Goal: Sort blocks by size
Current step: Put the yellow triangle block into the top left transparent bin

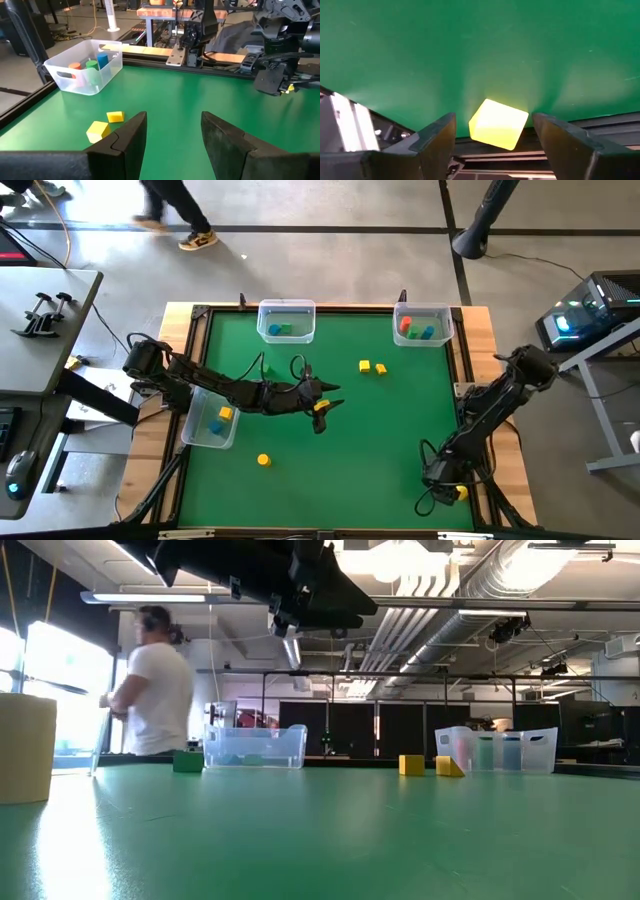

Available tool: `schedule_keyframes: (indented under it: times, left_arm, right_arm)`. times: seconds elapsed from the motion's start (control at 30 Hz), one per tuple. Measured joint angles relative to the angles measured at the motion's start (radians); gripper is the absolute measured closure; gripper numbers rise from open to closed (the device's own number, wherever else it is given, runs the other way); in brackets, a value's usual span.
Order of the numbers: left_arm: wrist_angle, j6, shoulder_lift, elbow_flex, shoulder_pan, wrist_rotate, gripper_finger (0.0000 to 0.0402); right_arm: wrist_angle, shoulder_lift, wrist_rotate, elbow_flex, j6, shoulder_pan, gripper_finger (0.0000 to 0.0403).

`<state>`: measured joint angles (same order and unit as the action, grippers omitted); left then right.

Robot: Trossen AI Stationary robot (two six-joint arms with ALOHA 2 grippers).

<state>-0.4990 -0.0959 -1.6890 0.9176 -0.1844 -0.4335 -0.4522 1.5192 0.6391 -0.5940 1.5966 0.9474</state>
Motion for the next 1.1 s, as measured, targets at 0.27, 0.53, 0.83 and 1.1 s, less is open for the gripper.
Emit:
schedule_keyframes:
  times: [0.27,0.53,0.83,1.1]
  left_arm:
    - [0.011,-0.005,0.000,0.000,0.000,0.000,0.0229]
    - [0.009,-0.006,0.000,0.000,0.000,0.000,0.0229]
    - [0.009,-0.006,0.000,0.000,0.000,0.000,0.0229]
    - [0.009,-0.006,0.000,0.000,0.000,0.000,0.0229]
  right_arm:
    - [-0.086,0.120,0.072,-0.075,-0.211,0.003,0.0130]
    - [-0.144,0.196,0.080,-0.121,-0.290,0.005,0.0160]
    - [-0.174,0.193,0.049,-0.121,-0.318,-0.007,0.0269]
    - [-0.199,0.137,-0.037,-0.117,-0.375,-0.039,0.0257]
